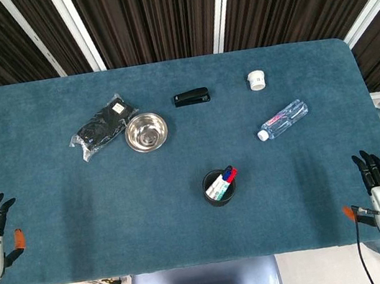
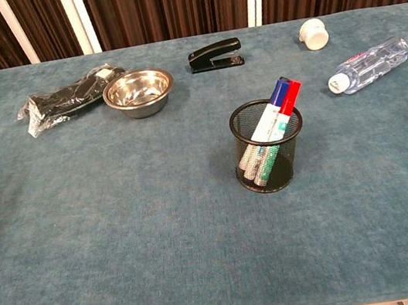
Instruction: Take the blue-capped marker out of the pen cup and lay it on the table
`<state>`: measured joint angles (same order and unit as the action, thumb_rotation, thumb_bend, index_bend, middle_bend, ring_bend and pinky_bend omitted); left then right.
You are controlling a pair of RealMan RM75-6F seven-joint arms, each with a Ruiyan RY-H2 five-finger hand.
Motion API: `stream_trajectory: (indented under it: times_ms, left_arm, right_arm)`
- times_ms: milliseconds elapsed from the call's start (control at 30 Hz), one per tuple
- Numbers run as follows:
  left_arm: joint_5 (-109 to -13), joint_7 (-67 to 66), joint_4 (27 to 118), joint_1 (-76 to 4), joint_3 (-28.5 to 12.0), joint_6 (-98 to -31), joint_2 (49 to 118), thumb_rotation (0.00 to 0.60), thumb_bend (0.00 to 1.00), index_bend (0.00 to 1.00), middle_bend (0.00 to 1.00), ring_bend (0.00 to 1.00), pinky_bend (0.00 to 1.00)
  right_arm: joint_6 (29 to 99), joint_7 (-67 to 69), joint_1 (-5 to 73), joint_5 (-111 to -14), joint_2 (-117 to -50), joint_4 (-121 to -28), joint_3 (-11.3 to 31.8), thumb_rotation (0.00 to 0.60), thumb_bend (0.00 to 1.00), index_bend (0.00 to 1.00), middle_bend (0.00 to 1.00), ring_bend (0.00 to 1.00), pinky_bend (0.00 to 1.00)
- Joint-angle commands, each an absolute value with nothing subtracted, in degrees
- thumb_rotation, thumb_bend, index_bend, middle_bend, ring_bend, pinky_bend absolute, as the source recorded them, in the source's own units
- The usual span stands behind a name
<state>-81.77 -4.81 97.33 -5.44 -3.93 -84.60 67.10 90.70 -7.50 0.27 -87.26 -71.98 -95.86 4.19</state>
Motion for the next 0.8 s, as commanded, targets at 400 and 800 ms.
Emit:
stream_trajectory:
  times_ms: [400, 800]
  left_arm:
    - [-81.87, -4.76, 97.32, -5.42, -3.96, -84.72, 67.13, 0.6, 0.56, 0.14, 0.04, 0.11, 0.04]
    - [-81.83, -4.76, 97.42, -5.46, -3.92, -84.56, 67.12, 0.6, 0.56, 0.14, 0.04, 0.11, 0.04]
  right_arm:
    - [90.68, -7.48, 0.29, -87.18, -72.04, -95.86, 4.24, 0.6, 0.21, 0.0, 0.0, 0.0, 0.16]
    - [89.46, -6.61, 0.72, -86.5, -72.15, -95.09, 4.28, 0.6, 0.21, 0.0, 0.0, 0.0, 0.16]
